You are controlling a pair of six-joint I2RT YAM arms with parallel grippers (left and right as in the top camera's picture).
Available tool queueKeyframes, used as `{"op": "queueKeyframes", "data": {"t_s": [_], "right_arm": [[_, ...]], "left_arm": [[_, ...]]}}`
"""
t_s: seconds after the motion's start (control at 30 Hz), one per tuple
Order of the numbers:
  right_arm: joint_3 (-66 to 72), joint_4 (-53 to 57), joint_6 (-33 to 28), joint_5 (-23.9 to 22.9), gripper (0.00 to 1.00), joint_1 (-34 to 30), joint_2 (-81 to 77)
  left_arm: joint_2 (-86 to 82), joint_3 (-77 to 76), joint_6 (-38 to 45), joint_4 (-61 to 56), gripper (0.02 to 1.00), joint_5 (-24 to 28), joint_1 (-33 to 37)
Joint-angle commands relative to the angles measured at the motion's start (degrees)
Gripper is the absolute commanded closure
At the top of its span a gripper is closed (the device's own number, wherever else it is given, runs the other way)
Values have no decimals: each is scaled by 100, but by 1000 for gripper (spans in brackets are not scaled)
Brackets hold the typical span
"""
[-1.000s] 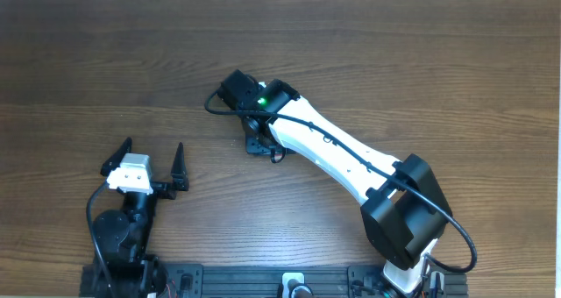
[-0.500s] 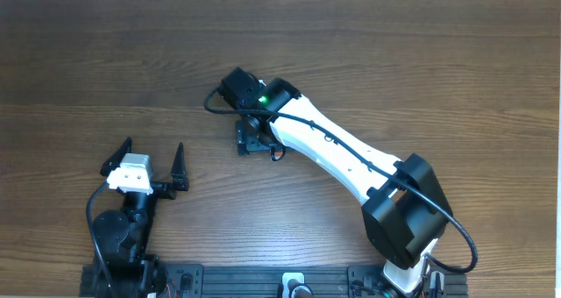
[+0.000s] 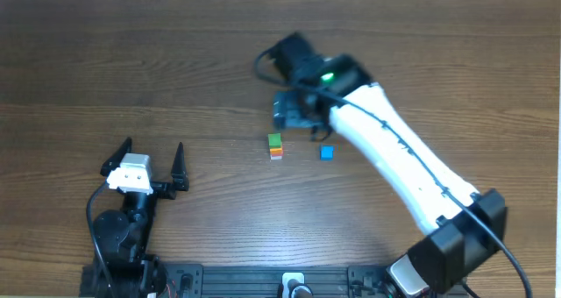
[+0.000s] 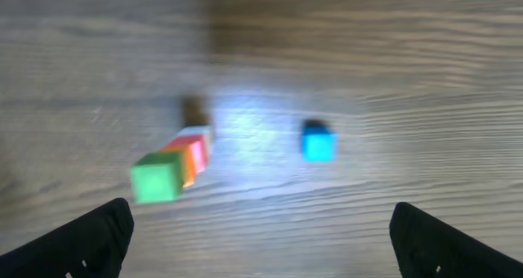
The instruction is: Stack Cubes
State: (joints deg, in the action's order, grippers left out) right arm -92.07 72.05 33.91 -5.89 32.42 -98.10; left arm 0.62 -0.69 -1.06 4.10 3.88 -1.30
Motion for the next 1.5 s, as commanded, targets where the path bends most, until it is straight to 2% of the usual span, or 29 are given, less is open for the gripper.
{"op": "queueKeyframes", "data": {"t_s": [0.03,0.17,0.3,0.4,0.67,1.0,1.37,1.5], "right_arm": [[514,-131,-404,68,12,-367,28],[1325,-656,-428,96,7,-546,28],[2216,-1587,-660,459,7,-573,26],[2739,-2164,-656,544,16,-579,20],[3222,-2479,-629,540,38,-614,-50],[3359,-2822,-640,472,123,-656,-306],[3359,-2973,-660,409,437,-691,-439],[3359,-3010,-702,389,511,-688,-439]], "left_arm": [[-39,35,85,7,18,-26,31],[-39,35,85,7,20,-26,31],[-39,35,85,7,18,-26,31],[-39,35,85,7,20,-26,31],[-39,35,83,7,20,-26,31],[-39,35,85,7,18,-26,31],[-39,35,85,7,18,-26,31],[-39,35,83,7,18,-26,31]]}}
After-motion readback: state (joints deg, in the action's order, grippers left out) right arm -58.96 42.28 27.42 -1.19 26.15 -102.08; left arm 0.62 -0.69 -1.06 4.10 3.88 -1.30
